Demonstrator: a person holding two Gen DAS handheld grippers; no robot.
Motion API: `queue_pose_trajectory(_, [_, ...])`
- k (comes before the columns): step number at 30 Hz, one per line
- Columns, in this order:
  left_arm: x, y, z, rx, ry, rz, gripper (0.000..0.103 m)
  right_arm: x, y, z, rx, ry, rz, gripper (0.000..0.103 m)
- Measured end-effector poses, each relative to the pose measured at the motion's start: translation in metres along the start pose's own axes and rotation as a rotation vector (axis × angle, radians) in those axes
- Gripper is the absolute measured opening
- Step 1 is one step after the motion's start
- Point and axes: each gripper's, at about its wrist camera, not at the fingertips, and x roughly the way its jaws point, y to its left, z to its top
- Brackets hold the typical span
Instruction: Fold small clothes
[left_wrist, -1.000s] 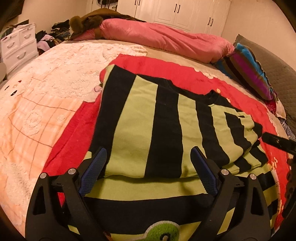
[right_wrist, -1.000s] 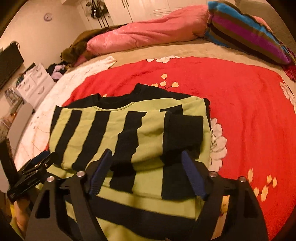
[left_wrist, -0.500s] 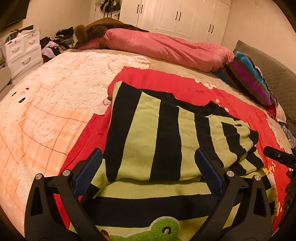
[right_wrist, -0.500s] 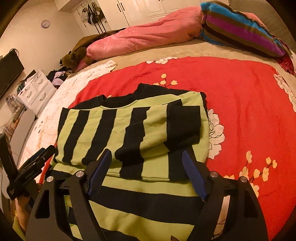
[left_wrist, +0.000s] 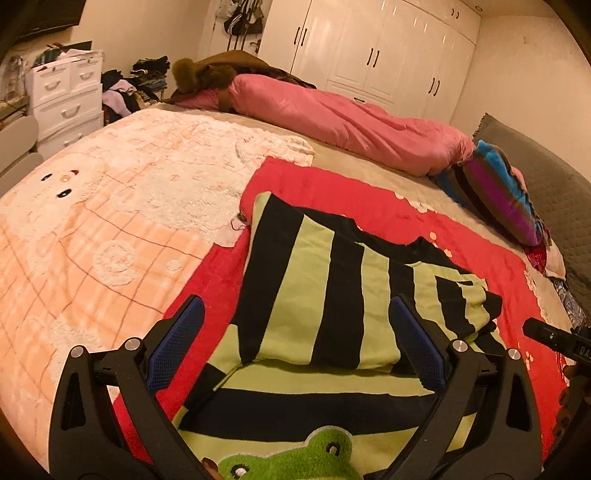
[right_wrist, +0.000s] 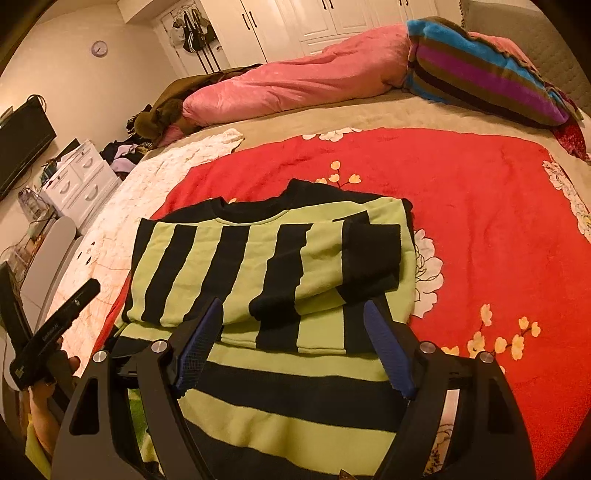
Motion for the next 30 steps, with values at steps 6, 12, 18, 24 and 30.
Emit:
queue_pose_trajectory(6, [-0.026, 0.003, -0.001, 0.032, -0.008, 0.028, 0.094, -0.014, 0.001, -0.008, -0.031, -0.001, 0.000, 0.078])
queue_pose_trajectory(12, [-0.046, 0.015, -0.010, 0.050, 0.028, 0.054, 0.094, -0.026, -0.005, -0.020, -0.039, 0.008, -0.009, 0.078])
queue_pose_trajectory(18, [-0.057, 0.024, -0.025, 0.070, 0.098, 0.068, 0.094, -0.039, -0.010, -0.034, -0.045, 0.024, -0.008, 0.078])
queue_pose_trajectory(24, [-0.068, 0.033, -0.042, 0.070, 0.169, 0.044, 0.094, -0.054, -0.013, -0.052, -0.047, 0.039, -0.008, 0.078])
queue_pose_trajectory(30, [-0.082, 0.044, -0.058, 0.090, 0.214, 0.097, 0.094, -0.068, -0.016, -0.074, -0.049, 0.048, -0.016, 0.098])
